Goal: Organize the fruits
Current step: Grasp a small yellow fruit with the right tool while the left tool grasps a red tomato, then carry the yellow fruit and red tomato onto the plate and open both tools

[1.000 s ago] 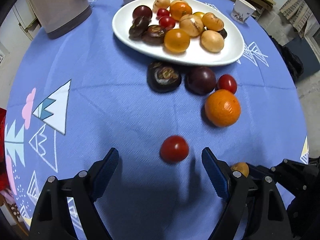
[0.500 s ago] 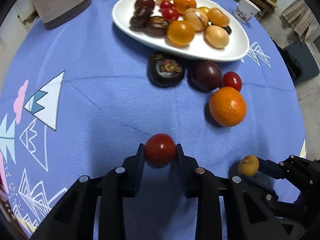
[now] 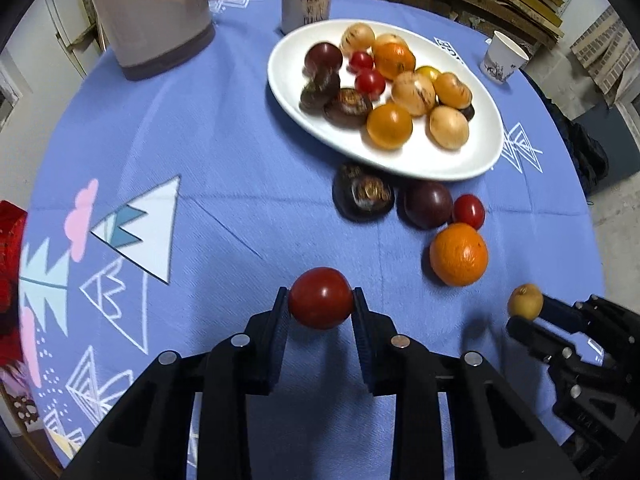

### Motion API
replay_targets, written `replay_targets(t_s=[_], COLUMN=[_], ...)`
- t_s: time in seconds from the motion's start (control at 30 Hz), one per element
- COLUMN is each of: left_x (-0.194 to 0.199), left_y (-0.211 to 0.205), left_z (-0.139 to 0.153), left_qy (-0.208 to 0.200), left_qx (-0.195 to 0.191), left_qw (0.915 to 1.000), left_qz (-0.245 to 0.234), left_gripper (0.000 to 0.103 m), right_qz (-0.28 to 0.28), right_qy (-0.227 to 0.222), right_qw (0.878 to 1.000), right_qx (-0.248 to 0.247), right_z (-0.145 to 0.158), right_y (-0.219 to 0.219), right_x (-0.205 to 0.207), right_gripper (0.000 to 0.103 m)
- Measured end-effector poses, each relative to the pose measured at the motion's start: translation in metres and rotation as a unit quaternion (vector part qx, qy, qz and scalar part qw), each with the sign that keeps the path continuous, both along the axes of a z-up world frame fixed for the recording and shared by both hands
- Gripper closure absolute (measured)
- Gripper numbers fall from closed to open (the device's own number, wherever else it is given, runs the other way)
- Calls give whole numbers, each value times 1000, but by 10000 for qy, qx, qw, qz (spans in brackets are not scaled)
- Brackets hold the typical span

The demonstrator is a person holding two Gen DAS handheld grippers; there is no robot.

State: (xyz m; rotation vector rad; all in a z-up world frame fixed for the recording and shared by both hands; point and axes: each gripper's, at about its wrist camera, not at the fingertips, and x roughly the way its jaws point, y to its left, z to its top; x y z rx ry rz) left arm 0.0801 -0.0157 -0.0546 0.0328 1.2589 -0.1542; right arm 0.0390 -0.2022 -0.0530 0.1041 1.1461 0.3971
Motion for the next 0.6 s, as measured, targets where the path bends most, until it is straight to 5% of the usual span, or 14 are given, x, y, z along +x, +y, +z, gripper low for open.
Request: replay_targets(t_s=[0.6], left_x=[31], left_y=[-9], left_z=[27], left_qy=[-361], left_qx=[-32], left_qw=[9993], left_qz=[-11], left_gripper=[72], right_qz=[-246], right_qy=[-621], right_qw=[9978], right_qx=[39], right_z=[43], right_y=[-5], right_x=[62], right_gripper=[74])
